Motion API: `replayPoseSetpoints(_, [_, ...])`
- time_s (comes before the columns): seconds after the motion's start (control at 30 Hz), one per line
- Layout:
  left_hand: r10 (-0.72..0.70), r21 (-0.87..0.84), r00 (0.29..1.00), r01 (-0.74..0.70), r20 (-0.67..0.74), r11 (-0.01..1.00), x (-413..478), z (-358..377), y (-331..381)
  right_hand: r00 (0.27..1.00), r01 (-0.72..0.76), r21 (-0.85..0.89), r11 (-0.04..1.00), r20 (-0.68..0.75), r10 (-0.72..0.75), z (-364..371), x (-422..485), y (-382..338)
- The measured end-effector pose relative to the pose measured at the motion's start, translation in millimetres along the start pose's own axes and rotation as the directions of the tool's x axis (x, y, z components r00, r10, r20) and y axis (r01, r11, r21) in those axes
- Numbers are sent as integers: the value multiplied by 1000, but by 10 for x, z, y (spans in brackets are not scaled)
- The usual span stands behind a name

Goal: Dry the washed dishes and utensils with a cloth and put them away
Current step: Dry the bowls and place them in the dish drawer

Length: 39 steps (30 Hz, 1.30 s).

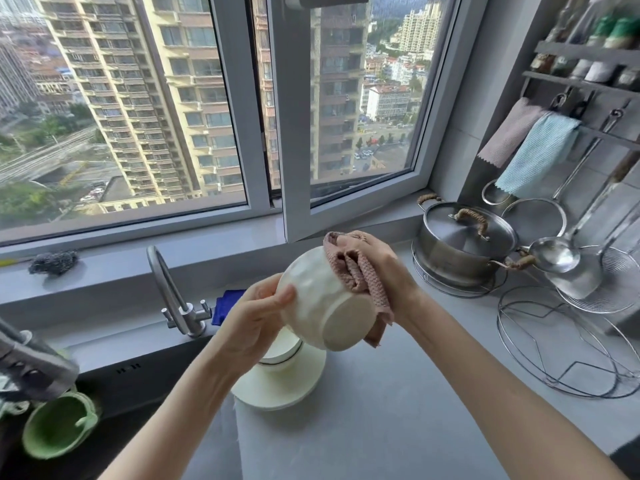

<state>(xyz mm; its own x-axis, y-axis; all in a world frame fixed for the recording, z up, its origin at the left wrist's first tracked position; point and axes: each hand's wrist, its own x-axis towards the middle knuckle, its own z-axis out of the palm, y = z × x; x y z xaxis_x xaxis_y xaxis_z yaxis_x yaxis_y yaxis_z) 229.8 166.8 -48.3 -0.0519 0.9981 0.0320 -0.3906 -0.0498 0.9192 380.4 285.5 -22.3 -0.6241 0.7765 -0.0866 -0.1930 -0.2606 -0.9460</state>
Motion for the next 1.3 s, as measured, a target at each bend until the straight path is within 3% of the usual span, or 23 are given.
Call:
replayPoseSetpoints(0.07, [-44,133,996,33,79,991,-5,-26,63,986,161,-233,959,-7,-167,54,-62,-9])
replayPoseSetpoints(0.13, [-68,213,990,39,127,976,4,1,123,954,276,-529,802,48,-297,88,-109,-2])
replayPoseSetpoints(0.23, [-43,182,992,21,121,983,4,54,147,919,333,-663,670,70,-388,147,-197,-21])
replayPoseSetpoints(0.3, [0,141,998,-8,58,990,-10,74,116,902,368,-619,694,58,-427,146,-226,-13])
replayPoseSetpoints(0.33, [18,115,1000,-20,20,993,-29,85,97,904,381,-519,765,36,-426,120,-252,-5])
replayPoseSetpoints(0.43, [54,-133,997,-60,-50,989,-58,131,42,957,288,2,958,-36,-288,89,-364,120])
replayPoseSetpoints(0.5, [90,-384,994,-106,-59,917,-47,174,7,976,216,326,921,-74,-203,221,-417,276])
replayPoseSetpoints(0.57, [110,-467,993,-114,-37,877,-44,227,-32,929,361,407,839,-235,-286,321,-440,315])
replayPoseSetpoints(0.6, [103,-454,995,-93,-3,886,-56,228,-46,921,390,445,806,-179,-346,291,-429,322])
replayPoseSetpoints(0.63, [82,-415,996,-58,40,908,-78,205,-52,908,415,397,819,-120,-402,210,-432,320])
replayPoseSetpoints(0.67, [52,-351,994,-17,91,936,-104,171,-38,926,371,397,839,-93,-365,165,-430,255])
replayPoseSetpoints(0.73, [-26,-195,982,63,187,979,-148,94,17,945,282,203,938,-229,-234,68,-452,190])
replayPoseSetpoints(0.77, [-63,-138,972,95,225,986,-148,61,40,965,221,162,962,-179,-191,57,-510,119])
replayPoseSetpoints(0.83, [-134,-59,946,158,294,986,-105,36,83,955,240,-8,971,-179,-238,50,-595,73])
replayPoseSetpoints(0.9, [-188,-20,918,208,349,978,-35,63,78,946,267,-65,961,-173,-275,48,-669,23])
replayPoseSetpoints(1.0, [-194,-21,929,211,316,977,14,178,-16,937,237,-254,938,-194,-289,-73,-809,-58])
replayPoseSetpoints(1.07, [-186,-4,957,192,223,981,21,382,-137,929,145,-542,828,-213,-302,-109,-930,-91])
replayPoseSetpoints(1.13, [-195,-59,975,202,106,978,18,658,-293,861,-20,-856,516,-277,-426,-102,-1064,-16])
replayPoseSetpoints(1.2, [-292,-214,955,295,47,931,13,911,-446,701,-142,-962,234,-265,-662,-45,-1225,151])
replayPoseSetpoints(1.27, [-402,-359,914,391,47,847,-9,1105,-561,579,-121,-988,100,-152,-801,-104,-1393,341])
replayPoseSetpoints(1.3, [-449,-399,892,429,47,810,-21,1189,-621,551,-113,-991,75,-125,-825,-197,-1488,411])
